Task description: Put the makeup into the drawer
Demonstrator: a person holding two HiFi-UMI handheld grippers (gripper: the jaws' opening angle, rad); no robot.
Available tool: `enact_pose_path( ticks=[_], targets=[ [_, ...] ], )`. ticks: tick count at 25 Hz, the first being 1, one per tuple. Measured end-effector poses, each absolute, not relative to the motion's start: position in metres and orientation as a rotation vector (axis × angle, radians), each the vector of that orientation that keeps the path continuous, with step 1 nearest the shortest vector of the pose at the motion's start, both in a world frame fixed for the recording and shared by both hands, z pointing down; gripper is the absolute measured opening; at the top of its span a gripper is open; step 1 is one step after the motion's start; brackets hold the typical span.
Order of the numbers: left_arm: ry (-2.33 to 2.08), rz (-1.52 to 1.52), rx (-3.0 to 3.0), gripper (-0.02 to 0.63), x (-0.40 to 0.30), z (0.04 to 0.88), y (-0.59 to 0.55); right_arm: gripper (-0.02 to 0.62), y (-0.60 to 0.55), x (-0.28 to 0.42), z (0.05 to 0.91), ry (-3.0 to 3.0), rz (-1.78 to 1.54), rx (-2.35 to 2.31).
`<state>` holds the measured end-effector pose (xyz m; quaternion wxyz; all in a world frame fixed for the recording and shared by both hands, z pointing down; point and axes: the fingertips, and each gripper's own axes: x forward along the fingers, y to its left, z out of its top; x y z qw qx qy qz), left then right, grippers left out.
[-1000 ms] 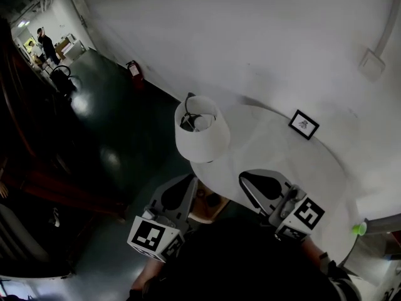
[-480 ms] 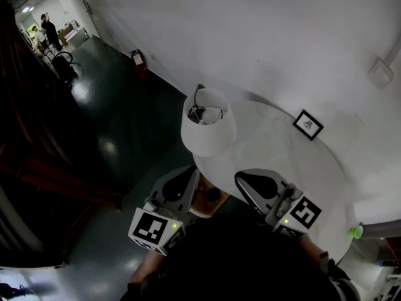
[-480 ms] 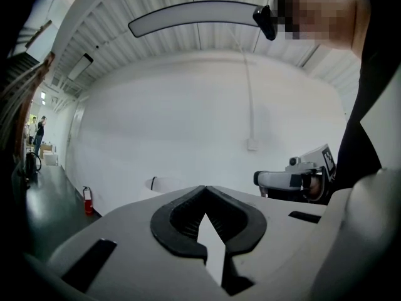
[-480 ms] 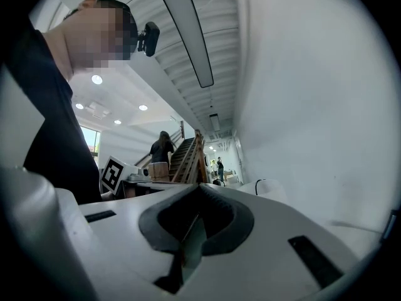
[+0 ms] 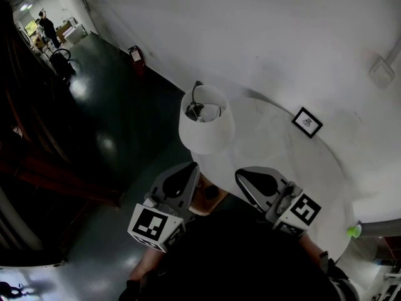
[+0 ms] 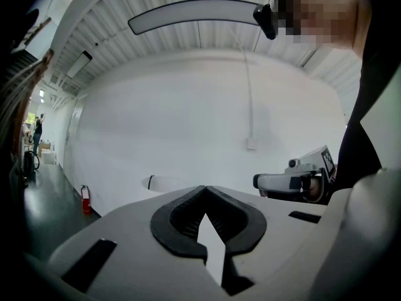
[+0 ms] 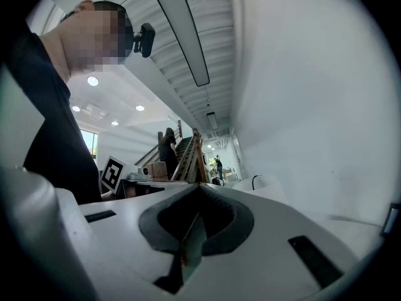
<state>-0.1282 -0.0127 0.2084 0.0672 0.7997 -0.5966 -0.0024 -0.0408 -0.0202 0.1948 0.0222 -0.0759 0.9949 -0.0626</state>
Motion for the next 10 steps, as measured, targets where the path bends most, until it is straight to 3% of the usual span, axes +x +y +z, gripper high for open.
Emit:
enact_pose_path(
  ticks=[10],
  targets=[
    [-1.798,0.033,2.419,0.012,-0.1234,0.2144,-0.0180,0.015,-0.0254,-0.0378,0.1963,3.078,-0.208,-0.223]
  ],
)
